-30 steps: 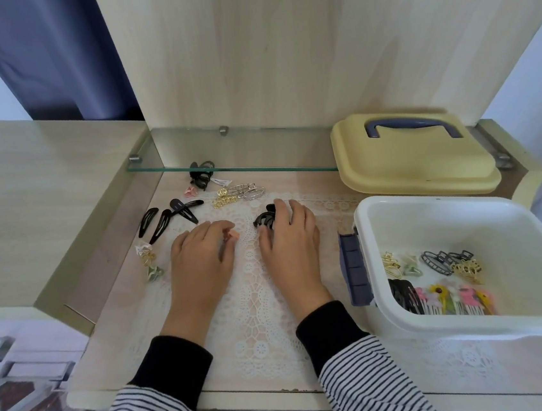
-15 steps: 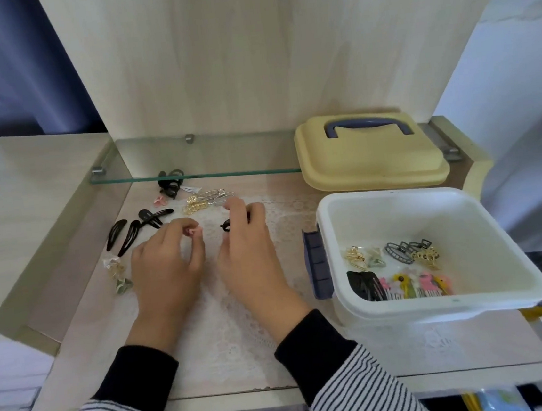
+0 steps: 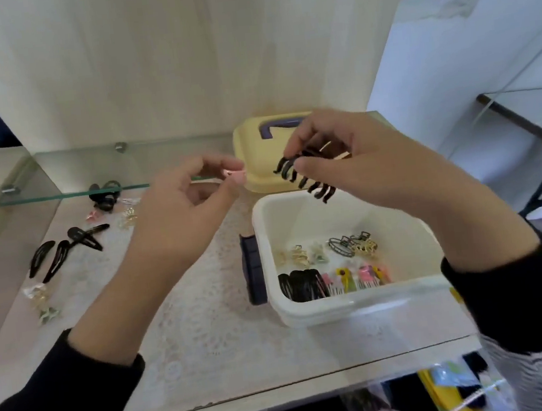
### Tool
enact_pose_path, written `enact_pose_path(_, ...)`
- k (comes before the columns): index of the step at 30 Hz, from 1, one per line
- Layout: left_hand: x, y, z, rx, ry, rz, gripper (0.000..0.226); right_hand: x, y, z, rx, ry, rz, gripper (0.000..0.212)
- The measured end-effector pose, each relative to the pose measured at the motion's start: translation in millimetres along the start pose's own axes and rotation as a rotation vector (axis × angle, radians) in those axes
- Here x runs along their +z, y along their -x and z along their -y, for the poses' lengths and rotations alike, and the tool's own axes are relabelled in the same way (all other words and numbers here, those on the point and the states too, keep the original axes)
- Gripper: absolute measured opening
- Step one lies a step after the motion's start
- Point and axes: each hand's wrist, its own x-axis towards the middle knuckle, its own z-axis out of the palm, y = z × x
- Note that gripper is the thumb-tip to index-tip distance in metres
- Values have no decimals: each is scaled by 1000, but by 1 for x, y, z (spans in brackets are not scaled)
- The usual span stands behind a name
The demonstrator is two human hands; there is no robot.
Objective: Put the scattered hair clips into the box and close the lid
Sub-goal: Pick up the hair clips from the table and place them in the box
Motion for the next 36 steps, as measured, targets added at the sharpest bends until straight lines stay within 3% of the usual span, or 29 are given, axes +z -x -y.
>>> enact_pose_path(4, 25, -5, -15, -5, -153, 249, 8, -26, 0, -43, 110, 55, 209, 10)
enact_pose_path(9, 56, -24, -12, 88, -564, 495, 10, -28, 1, -75, 210, 317, 419, 13)
enact_pose_path(13, 82, -38, 0, 195, -1025, 685, 21, -20, -2, -91, 207, 420, 493, 8)
enact_pose_path(17, 98, -38, 12, 262, -1316, 802, 32, -11, -5, -103, 175, 483, 492, 8)
enact_pose_path(26, 103, -44, 22, 274, -1411, 820, 29, -5, -5, -113, 168, 623, 441, 14)
enact_pose_path(30, 103, -44, 25, 249, -1375, 809, 42, -5, -7, -117, 132, 720, 399, 15)
enact_pose_path(36, 98, -46, 28, 199, -1303, 827, 44, -13, -12, -115, 147, 587, 471, 28)
